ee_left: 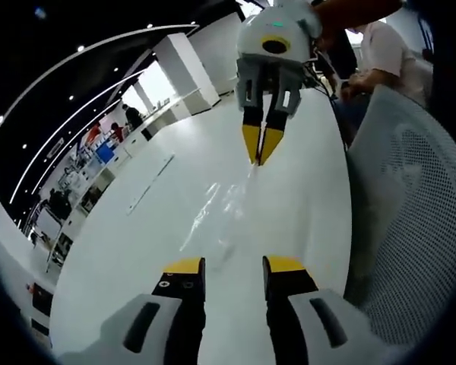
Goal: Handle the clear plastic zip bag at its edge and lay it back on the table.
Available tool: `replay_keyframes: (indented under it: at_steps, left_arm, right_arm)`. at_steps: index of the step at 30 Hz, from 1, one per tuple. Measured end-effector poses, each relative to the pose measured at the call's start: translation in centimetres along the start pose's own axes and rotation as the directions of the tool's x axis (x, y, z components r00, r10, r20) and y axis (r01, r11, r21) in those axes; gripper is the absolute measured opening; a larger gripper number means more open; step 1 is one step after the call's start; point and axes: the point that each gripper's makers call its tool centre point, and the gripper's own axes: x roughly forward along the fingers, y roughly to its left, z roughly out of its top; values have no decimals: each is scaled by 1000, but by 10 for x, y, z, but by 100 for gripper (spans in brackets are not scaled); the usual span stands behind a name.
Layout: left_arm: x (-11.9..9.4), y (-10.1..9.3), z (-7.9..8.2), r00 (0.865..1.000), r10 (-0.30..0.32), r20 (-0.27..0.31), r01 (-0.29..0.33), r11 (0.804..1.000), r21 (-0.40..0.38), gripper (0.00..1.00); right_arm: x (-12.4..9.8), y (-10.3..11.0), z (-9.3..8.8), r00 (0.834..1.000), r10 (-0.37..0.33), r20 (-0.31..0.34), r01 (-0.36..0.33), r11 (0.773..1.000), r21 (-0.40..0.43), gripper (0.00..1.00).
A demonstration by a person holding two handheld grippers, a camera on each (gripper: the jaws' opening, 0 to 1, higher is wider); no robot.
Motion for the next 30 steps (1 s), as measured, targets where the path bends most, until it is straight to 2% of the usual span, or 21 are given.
replay_keyframes:
  at_steps: [18, 26, 30]
  left_arm:
    - [-1, 2, -4, 1000, 4, -25, -3, 1000, 19, 20]
    - [-1, 2, -7, 1000, -3, -31, 4, 1000, 20, 15]
    - [-2, 1, -4, 1000, -11, -20, 11, 1000, 14, 7]
  right_arm:
    - [-4, 0, 9, 999, -4, 33, 3, 1000, 3, 0]
    - [-5, 2, 9, 999, 1, 37, -2, 1000, 27, 0]
    - [-4, 2, 9, 999, 0, 38, -2, 999, 39, 0]
